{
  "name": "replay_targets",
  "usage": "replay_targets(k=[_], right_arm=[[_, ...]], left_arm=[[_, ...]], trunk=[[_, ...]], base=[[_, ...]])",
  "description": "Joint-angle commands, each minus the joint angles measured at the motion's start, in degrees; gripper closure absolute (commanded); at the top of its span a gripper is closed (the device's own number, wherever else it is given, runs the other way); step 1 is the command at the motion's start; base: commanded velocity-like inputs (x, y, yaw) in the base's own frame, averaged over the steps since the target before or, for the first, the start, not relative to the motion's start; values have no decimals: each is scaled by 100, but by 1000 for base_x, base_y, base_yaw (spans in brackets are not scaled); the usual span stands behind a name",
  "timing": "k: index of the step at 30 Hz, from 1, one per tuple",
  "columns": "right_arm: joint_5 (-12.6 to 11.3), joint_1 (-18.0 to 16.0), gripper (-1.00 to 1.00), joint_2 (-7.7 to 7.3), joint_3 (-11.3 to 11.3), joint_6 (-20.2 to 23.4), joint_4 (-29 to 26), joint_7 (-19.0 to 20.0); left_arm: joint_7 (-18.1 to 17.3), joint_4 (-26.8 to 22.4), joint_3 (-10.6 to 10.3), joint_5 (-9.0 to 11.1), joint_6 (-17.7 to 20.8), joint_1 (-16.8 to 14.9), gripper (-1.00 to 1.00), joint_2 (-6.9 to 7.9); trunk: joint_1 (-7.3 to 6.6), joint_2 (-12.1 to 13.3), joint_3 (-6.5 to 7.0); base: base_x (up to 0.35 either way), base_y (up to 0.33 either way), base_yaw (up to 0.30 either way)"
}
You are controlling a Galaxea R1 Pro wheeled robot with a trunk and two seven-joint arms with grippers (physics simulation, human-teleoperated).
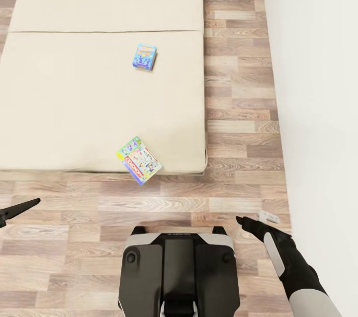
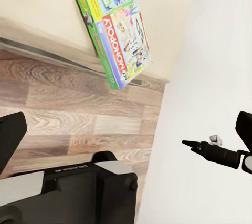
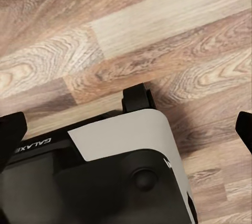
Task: Put all the toys in the child's room - the three board games (two on the bed and one on the table), the two jigsaw puzzles on the table, and the tennis ball on the table - inside the toy box on the table in the child's room.
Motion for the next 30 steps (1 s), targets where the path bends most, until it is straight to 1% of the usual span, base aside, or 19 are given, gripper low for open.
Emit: replay_targets(k=[1,9,12,17,22,30], right_arm=[[-17,0,-100,3,-13,34,-11,14],[-16,0,-100,6,-18,30,-7,15],[-18,0,-100,5,-25,28,-9,22],[-15,0,-100,3,-30,26,-6,152],[-13,0,-100,-6,-31,26,-4,250],[-14,0,-100,-12,-32,26,-4,276]], left_arm=[[-24,2,0,-4,60,-3,-100,1],[-29,2,-1,-2,-7,-3,-100,1],[-31,2,-1,0,-32,-3,-100,-4],[-34,2,-1,2,-57,-3,-100,-5],[-105,7,7,15,-65,-3,-100,-5],[-149,11,34,6,-44,-3,-100,-8]], trunk=[[4,-8,3],[4,-8,76],[4,-8,104],[4,-8,151],[4,-8,198],[4,-8,274]], base=[[0,178,0],[0,73,0],[0,177,0],[0,149,0],[0,31,0],[0,5,0]])
